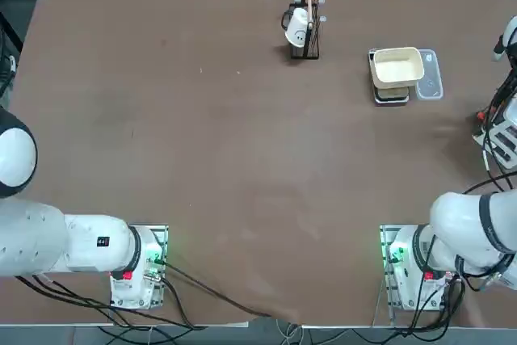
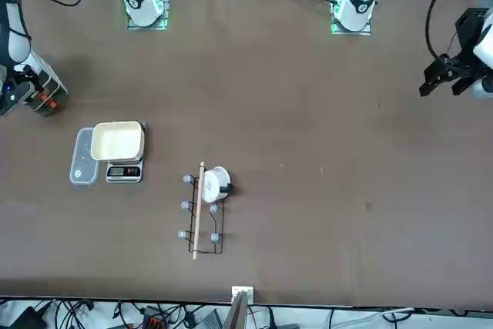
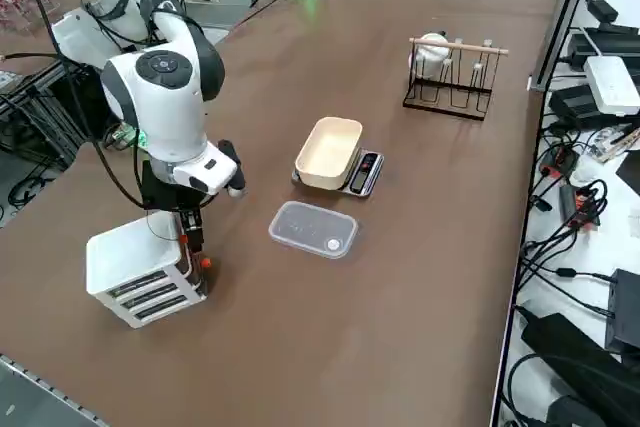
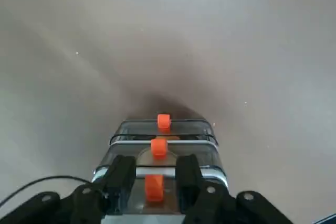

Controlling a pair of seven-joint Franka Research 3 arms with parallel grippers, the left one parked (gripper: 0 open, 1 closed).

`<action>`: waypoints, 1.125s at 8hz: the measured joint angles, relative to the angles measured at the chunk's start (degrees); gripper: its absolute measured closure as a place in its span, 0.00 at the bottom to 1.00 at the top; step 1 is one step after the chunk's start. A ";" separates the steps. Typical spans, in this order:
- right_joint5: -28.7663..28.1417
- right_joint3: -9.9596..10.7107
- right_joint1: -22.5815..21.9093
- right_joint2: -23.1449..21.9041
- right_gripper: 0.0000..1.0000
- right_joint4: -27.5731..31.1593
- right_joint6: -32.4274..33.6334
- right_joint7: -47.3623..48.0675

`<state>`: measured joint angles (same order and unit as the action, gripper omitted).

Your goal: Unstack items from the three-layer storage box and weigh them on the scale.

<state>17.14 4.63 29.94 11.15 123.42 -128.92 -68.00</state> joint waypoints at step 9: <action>0.05 -0.11 1.58 -0.26 0.62 0.63 -0.48 0.11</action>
<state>17.19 4.52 31.52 10.89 124.05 -129.40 -67.90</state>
